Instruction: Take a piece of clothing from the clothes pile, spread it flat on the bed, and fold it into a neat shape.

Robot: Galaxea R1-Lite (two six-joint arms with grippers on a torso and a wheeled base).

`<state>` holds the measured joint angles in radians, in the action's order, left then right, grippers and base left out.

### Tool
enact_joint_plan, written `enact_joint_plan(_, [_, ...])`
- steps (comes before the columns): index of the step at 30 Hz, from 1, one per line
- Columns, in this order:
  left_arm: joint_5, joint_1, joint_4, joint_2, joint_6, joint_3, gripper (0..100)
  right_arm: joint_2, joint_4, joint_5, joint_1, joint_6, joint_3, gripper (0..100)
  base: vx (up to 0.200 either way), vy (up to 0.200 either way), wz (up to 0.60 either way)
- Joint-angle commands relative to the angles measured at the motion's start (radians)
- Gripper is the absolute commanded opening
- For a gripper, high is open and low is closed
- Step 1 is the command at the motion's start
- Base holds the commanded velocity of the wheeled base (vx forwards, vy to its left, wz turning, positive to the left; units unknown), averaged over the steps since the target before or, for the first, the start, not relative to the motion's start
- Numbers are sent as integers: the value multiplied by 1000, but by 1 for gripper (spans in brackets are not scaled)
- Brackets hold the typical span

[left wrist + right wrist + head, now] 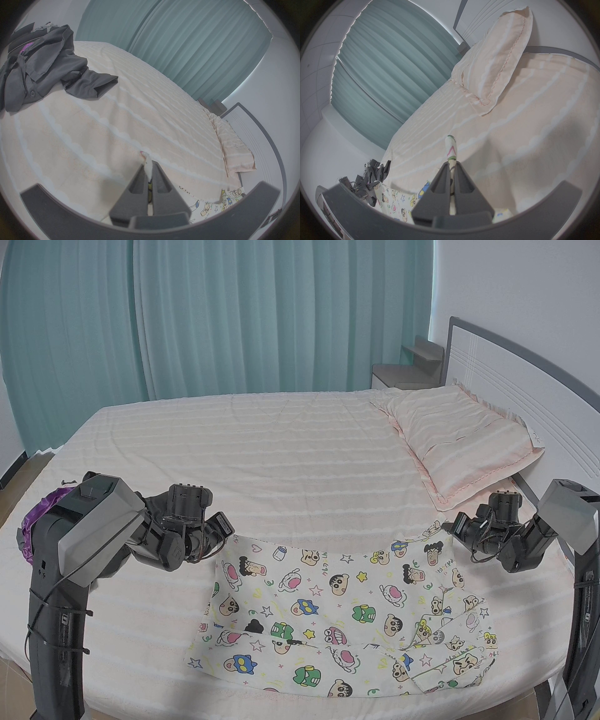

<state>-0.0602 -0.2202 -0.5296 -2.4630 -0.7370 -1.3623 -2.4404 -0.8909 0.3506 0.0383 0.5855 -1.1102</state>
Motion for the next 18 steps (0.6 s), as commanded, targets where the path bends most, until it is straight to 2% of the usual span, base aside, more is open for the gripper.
enact_joint_plan(1, [0,-1,-6,58,21,75,0,87,-54,39,11,-7,130,0,0,0,0])
enact_joint_plan(14, [8,-2,-13,121,61,253,0,172,-235,117,34,-59,411,0,0,0,0])
enact_joint_plan(18, [16,-7,-55,144,77,344,0,173,-310,146,43,-121,529,0,0,0,0])
